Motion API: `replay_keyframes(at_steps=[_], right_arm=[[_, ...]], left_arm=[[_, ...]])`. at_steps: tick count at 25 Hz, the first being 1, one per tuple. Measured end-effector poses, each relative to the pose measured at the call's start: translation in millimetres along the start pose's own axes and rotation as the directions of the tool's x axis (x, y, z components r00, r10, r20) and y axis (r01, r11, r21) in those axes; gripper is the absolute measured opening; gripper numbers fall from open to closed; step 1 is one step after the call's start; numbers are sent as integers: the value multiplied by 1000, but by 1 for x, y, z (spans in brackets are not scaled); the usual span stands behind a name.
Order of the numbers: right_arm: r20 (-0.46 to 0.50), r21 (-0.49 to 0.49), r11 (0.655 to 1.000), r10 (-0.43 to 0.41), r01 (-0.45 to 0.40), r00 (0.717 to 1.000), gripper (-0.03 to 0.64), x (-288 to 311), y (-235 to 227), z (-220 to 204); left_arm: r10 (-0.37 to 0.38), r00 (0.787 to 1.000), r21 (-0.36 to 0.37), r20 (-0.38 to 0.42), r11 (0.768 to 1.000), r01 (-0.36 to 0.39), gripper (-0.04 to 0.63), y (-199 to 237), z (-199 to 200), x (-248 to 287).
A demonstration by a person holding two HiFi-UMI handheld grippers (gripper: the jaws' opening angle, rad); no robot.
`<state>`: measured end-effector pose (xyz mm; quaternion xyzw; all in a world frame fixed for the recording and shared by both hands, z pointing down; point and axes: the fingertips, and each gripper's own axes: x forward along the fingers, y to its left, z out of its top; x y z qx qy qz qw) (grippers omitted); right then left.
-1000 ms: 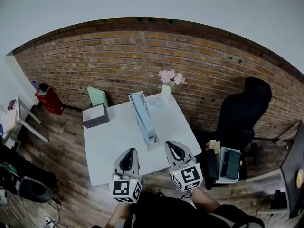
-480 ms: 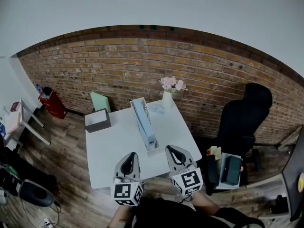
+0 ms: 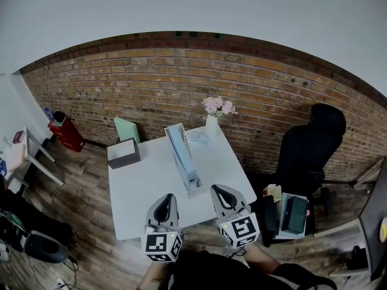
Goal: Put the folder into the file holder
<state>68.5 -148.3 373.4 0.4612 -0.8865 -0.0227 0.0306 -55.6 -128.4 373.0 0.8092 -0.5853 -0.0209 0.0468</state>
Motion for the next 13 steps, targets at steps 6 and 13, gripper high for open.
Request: replay_keyframes(at_steps=[6,13], right_arm=[[-12,12,1000,-1,1,1000,8,0,-1,-2],[-8,14,1000,1,-1,1000,8,2,0,-4]], left_arm=[[-2,1000,-6,-9,1000,2,23,0,-2,-2],[-2,1000,-6,-8,1000,2,23,1,-5,-1]])
